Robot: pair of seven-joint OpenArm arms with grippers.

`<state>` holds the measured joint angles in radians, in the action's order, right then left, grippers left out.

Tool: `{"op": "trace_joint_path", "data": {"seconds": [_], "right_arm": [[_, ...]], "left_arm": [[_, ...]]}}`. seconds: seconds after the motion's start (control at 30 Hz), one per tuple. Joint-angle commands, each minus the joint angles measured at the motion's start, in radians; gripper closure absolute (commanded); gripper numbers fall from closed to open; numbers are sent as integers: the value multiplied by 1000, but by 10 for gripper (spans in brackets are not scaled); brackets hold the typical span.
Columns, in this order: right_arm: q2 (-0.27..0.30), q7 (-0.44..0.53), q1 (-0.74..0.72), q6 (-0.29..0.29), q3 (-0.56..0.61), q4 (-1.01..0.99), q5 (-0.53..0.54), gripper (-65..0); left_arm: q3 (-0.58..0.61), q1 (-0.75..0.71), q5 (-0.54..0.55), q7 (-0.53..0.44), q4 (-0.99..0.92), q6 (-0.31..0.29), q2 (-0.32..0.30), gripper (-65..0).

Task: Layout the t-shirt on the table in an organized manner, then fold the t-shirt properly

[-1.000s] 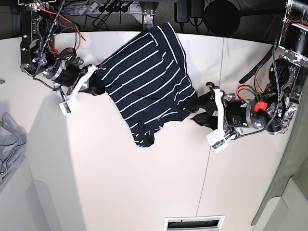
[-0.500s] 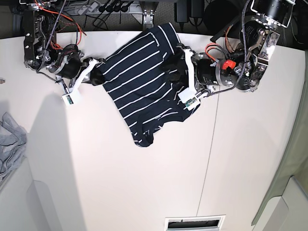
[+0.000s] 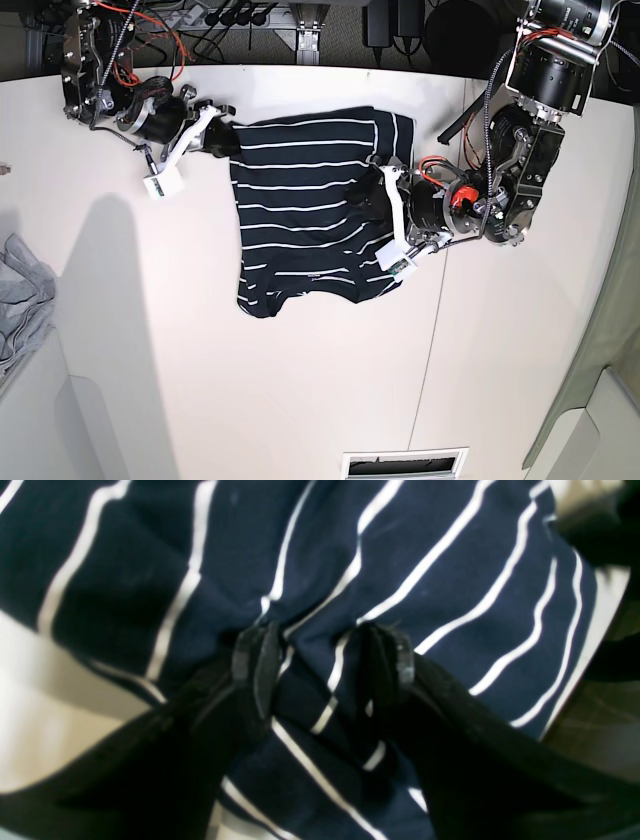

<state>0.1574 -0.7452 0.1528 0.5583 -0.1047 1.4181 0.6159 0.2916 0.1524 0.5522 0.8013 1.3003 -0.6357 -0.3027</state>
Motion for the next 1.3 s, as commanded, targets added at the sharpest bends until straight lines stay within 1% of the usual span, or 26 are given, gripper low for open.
{"op": "trace_joint_path", "data": {"seconds": [0.0, 0.13, 0.2, 0.27, 0.37, 0.47, 0.53, 0.63, 0.7, 0.8, 0.9, 1.0, 1.07, 1.13, 1.2, 1.27], "right_arm": [[2, 16, -10, 15, -2, 16, 20, 0], [3, 16, -11, 14, -20, 19, 20, 0], [3, 14, -11, 14, -36, 24, 20, 0], [3, 15, -11, 14, -52, 30, 21, 0], [3, 15, -11, 14, -71, 53, 20, 0], [9, -5, -11, 14, -88, 85, 20, 0], [26, -23, -8, 14, -92, 103, 20, 0], [63, -23, 13, 14, -92, 125, 20, 0], [85, -23, 34, 14, -92, 142, 21, 0], [121, -23, 80, 14, -92, 180, 25, 0], [158, -33, 150, 14, -92, 229, 59, 0], [193, -45, 240, 14, -92, 283, 92, 0], [210, -44, 304, 14, -92, 317, 92, 0], [222, -44, 363, 15, -91, 335, 91, 0], [228, -43, 415, 24, -90, 335, 86, 0], [228, -43, 459, 26, -85, 332, 54, 0]], "left_arm": [[-5, 24, -2, 6, 8, 7, -16, -314], [-5, 25, 18, 31, 10, 3, -16, -314], [-5, 25, 50, 43, 23, 3, -18, -314], [-5, 24, 93, 49, 55, 2, -37, -314], [-5, 24, 172, 58, 130, -5, -87, -314], [-5, 21, 227, 90, 208, -5, -147, -314], [-5, 7, 251, 95, 253, -5, -188, -314], [-5, -43, 268, 103, 302, -5, -241, -314], [-5, -92, 270, 105, 326, -6, -273, -314], [-16, -190, 272, 106, 378, -33, -314, -314], [-71, -321, 290, 123, 460, -39, -328, -314], [-161, -467, 297, 125, 550, -50, -329, -314], [-214, -560, 296, 122, 598, -59, -328, -314], [-243, -642, 295, 119, 611, -62, -323, -314], [-245, -713, 252, 102, 603, -62, -317, -314], [-245, -778, 182, 70, 581, -62, -296, -314]]}}
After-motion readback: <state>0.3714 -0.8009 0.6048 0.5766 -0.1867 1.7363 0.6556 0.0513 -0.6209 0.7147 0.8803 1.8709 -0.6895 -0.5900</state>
